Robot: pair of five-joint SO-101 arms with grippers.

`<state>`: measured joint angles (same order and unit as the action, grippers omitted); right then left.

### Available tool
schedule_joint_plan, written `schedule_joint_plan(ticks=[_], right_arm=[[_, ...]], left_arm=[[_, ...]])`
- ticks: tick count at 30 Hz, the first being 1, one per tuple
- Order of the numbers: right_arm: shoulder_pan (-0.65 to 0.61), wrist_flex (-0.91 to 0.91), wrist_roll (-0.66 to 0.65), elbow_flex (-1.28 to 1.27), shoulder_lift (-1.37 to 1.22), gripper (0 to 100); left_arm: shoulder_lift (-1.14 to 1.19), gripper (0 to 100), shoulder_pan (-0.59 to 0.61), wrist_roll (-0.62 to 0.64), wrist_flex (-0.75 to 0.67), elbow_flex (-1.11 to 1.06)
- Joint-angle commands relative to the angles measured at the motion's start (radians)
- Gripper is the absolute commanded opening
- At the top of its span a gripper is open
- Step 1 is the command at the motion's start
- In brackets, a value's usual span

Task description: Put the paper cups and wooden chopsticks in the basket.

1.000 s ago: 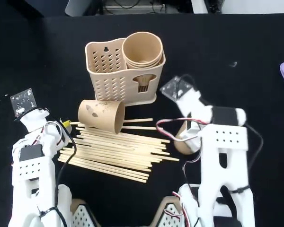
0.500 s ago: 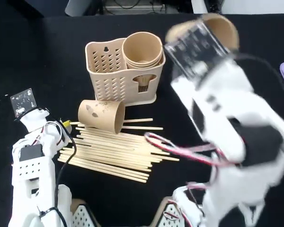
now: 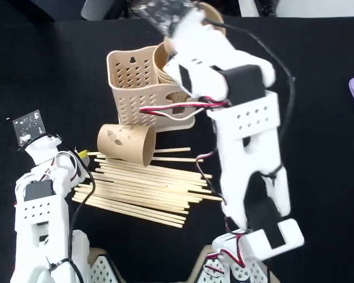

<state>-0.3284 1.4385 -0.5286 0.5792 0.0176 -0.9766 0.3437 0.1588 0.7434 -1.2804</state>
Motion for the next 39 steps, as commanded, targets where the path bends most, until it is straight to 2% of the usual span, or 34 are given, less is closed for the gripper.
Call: schedule_joint_plan(ticks=[1, 13, 24, 29, 31, 36, 39], right_arm=[[-0.029, 0.072, -0.069, 0.096, -0.018, 1.1], [-0.048, 0.196, -0.094, 0.234, -0.042, 1.1], [-0.072, 0.218, -0.083, 0.309, -0.165, 2.2], [-0.072, 0.244, 0.002, 0.371, -0.165, 22.1], [-0.072, 0.244, 0.009, 0.395, -0.163, 26.5], [-0.075, 0.275, 0.025, 0.487, -0.162, 22.2], [-0.1, 0.331, 0.114, 0.539, -0.159, 17.2]], left_arm=[[-0.018, 24, 0.007, 0.005, -0.015, 0.018], [-0.018, 24, 0.007, 0.003, -0.015, 0.018], [-0.018, 24, 0.008, 0.003, -0.015, 0.018], [-0.018, 24, 0.008, 0.003, -0.015, 0.018], [-0.018, 24, 0.008, 0.003, -0.015, 0.018], [-0.018, 24, 0.008, 0.003, -0.015, 0.016], [-0.018, 24, 0.008, 0.003, -0.015, 0.016]])
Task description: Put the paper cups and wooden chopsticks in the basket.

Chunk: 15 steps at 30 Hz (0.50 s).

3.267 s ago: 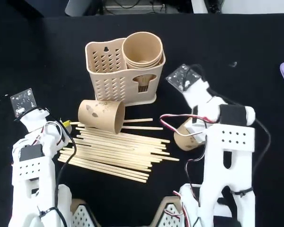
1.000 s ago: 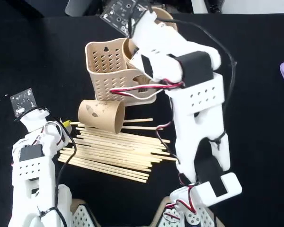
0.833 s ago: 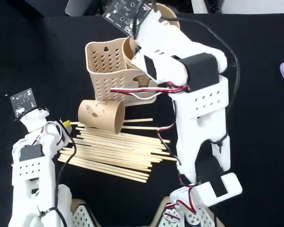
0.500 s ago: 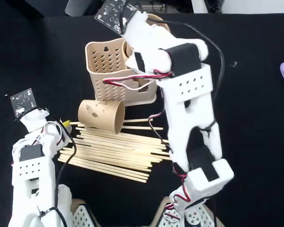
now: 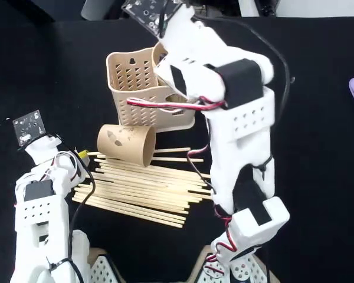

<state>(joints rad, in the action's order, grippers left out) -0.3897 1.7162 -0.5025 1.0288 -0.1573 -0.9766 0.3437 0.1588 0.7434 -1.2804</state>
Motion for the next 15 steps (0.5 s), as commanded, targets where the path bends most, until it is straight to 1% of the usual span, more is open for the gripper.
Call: schedule_joint_plan(ticks=[1, 3, 5, 8, 10, 12, 15], right_arm=[[-0.038, 0.054, 0.114, 0.084, 0.03, 15.8], [-0.044, 0.052, 0.146, 0.038, 0.079, 14.5], [-0.08, 0.052, 0.163, -0.051, 0.143, 14.5], [-0.155, 0.051, 0.206, -0.274, 0.297, 14.5], [-0.189, 0.025, 0.207, -0.446, 0.394, 14.5], [-0.17, -0.069, 0.209, -0.616, 0.483, 14.3], [-0.081, -0.265, 0.215, -0.858, 0.607, 14.1]], left_arm=[[-0.018, 24, 0.008, 0.003, -0.015, 0.016], [-0.018, 24, 0.008, 0.003, -0.015, 0.016], [-0.018, 24, 0.01, 0.003, -0.015, 0.016], [-0.018, 24, 0.01, 0.003, -0.015, 0.018], [-0.018, 24, 0.01, 0.003, -0.015, 0.018], [-0.018, 24, 0.008, 0.003, -0.015, 0.018], [-0.018, 24, 0.004, 0.003, -0.015, 0.018]])
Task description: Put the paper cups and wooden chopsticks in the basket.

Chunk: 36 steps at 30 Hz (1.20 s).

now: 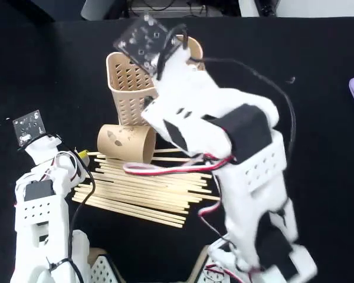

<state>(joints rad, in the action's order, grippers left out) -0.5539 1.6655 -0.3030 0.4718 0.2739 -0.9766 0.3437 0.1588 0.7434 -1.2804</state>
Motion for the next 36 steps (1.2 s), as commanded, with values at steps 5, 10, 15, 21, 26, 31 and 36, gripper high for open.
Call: schedule_joint_plan(ticks=[5, 10, 15, 21, 26, 31, 36], right_arm=[[-0.011, -0.296, 0.012, -0.688, 0.346, 14.2], [-0.126, -0.483, 0.017, -1.0, 0.473, 14.5], [-0.203, -0.66, 0.018, -1.164, 0.472, 16.3], [-0.201, -0.781, 0.215, -1.233, 0.326, 28.4], [-0.206, -0.818, 0.347, -1.182, 0.186, 24.5], [-0.204, -0.816, 0.358, -1.13, 0.097, 21.1], [-0.203, -0.815, 0.353, -1.11, 0.071, 20.3]], left_arm=[[-0.018, 24, 0.01, 0.003, -0.015, 0.018], [-0.018, 24, 0.005, 0.003, -0.017, 0.018], [-0.018, 24, 0.01, 0.003, -0.017, 0.018], [-0.018, 24, 0.01, 0.003, -0.017, 0.018], [-0.018, 24, 0.01, 0.003, -0.017, 0.018], [-0.018, 24, 0.01, 0.003, -0.017, 0.018], [-0.02, 24, 0.01, 0.003, -0.017, 0.018]])
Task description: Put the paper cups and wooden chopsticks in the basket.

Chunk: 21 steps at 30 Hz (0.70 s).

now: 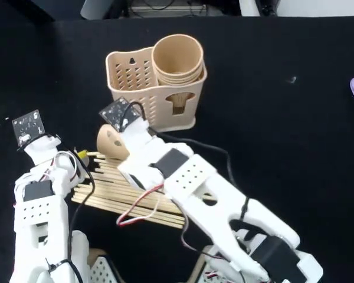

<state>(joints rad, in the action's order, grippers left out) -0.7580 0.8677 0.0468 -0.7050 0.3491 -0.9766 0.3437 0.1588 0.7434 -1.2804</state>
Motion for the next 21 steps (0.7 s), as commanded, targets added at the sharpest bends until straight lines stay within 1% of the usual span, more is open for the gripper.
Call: schedule_joint_plan(ticks=[1, 2, 4, 5, 6, 7, 10, 12, 14, 17, 19, 21], right_arm=[[0.002, -0.015, -0.015, 0.068, -0.004, 18.1], [0.002, -0.014, -0.06, 0.068, -0.001, 13.7], [-0.003, 0.014, -0.227, 0.065, 0.028, 0.9], [-0.003, 0.034, -0.305, 0.064, 0.048, 1.4], [-0.005, 0.071, -0.341, 0.068, 0.074, 2.4], [-0.003, 0.098, -0.342, 0.074, 0.108, 0.7], [0.003, 0.18, -0.356, 0.107, 0.245, 1.0], [0.015, 0.236, -0.399, 0.15, 0.338, 1.0], [0.029, 0.273, -0.407, 0.185, 0.406, 1.0], [0.06, 0.302, -0.348, 0.186, 0.418, 1.1], [0.071, 0.278, -0.302, 0.147, 0.387, 2.5], [0.066, 0.242, -0.247, 0.108, 0.338, 9.8]], left_arm=[[-0.02, 24, 0.01, 0.003, -0.017, 0.018], [-0.02, 24, 0.01, 0.003, -0.017, 0.018], [-0.02, 24, 0.01, 0.003, -0.017, 0.018], [-0.02, 24, 0.01, 0.003, -0.017, 0.018], [-0.02, 24, 0.012, 0.003, -0.017, 0.018], [-0.02, 24, 0.012, 0.003, -0.017, 0.018], [-0.02, 24, 0.012, 0.003, -0.017, 0.018], [-0.02, 24, 0.012, 0.003, -0.017, 0.018], [-0.02, 24, 0.012, 0.003, -0.017, 0.018], [-0.02, 24, 0.012, 0.003, -0.017, 0.018], [-0.02, 24, 0.012, 0.003, -0.017, 0.018], [-0.02, 24, 0.012, 0.003, -0.017, 0.018]])
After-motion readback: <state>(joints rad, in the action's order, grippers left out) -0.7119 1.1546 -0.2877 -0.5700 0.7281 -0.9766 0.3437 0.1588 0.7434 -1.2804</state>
